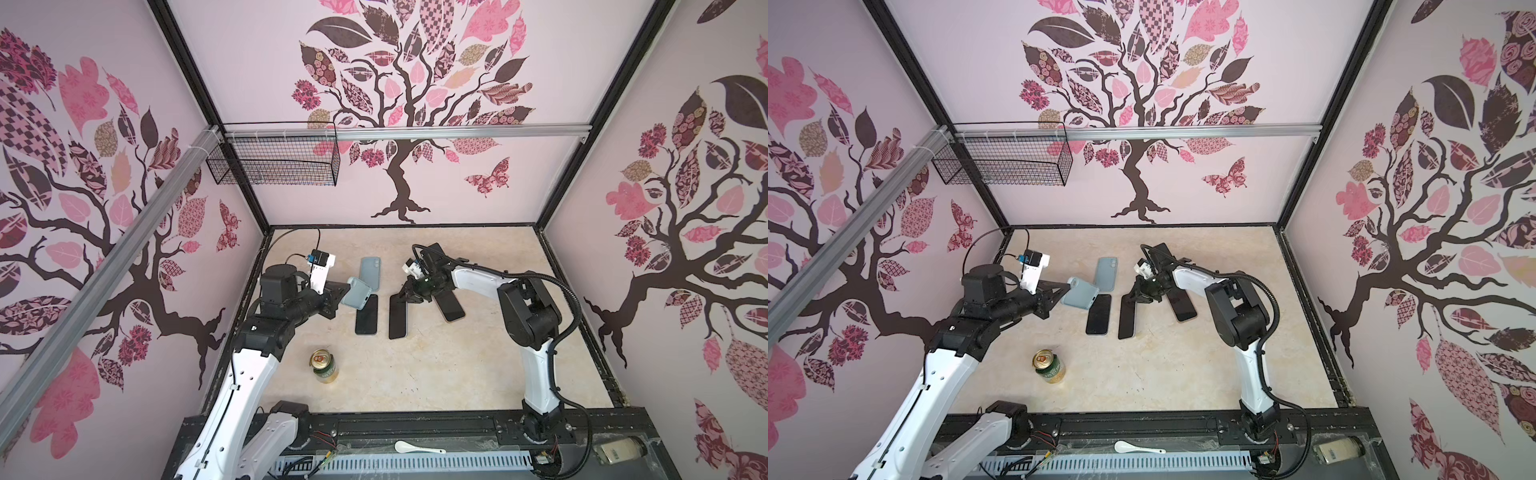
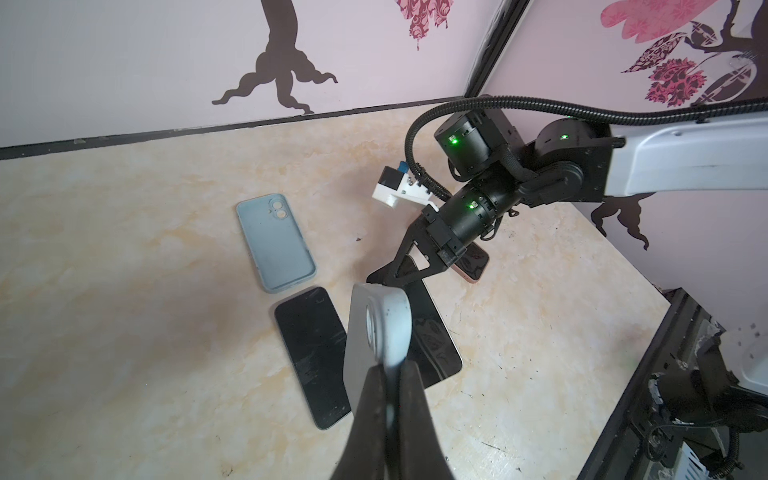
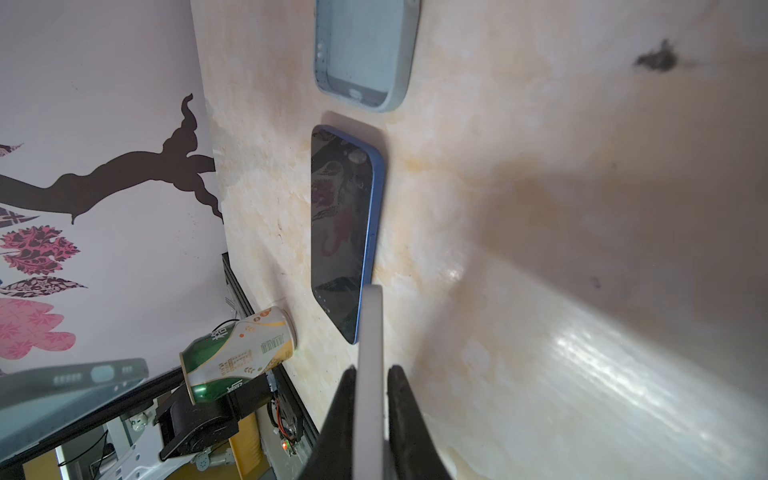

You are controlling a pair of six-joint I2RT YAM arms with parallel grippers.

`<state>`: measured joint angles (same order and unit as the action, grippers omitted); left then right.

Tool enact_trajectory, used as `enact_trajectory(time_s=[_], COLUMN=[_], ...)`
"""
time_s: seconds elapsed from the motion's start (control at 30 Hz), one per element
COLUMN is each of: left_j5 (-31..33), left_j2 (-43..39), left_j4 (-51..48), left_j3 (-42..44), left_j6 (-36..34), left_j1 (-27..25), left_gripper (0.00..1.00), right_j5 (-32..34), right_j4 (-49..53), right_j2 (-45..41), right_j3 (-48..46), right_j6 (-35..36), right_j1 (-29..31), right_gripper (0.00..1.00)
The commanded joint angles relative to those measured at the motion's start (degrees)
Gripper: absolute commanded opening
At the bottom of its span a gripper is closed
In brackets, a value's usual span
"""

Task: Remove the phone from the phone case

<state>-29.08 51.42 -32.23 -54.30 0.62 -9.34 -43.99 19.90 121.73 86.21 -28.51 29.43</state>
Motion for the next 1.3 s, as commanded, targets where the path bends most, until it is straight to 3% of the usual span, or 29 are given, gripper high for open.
enact_trajectory(time_s=[0.0, 0.63, 1.27], left_j5=[-1.66, -1.73, -1.86], left_j2=[-0.77, -1.6, -1.58], left_j4=[0.37, -0.92, -1.52], left_j3=[1.3, 1.62, 1.26], left_j6=[-0.35, -0.62, -0.8], left_j1=[0.21, 0.21, 0.23], left_gripper=[0.0, 0.0, 0.0], right_j5=[-3.01, -6.41, -5.95], right_j4=[2.69, -1.04, 3.56], right_j2=[3.63, 9.88, 14.12], right_j3=[3.97, 6.82, 11.92], right_j6=[-0.31, -3.74, -0.8], right_j1=[-0.15, -1.51, -2.29], right_gripper=[0.0, 0.0, 0.19])
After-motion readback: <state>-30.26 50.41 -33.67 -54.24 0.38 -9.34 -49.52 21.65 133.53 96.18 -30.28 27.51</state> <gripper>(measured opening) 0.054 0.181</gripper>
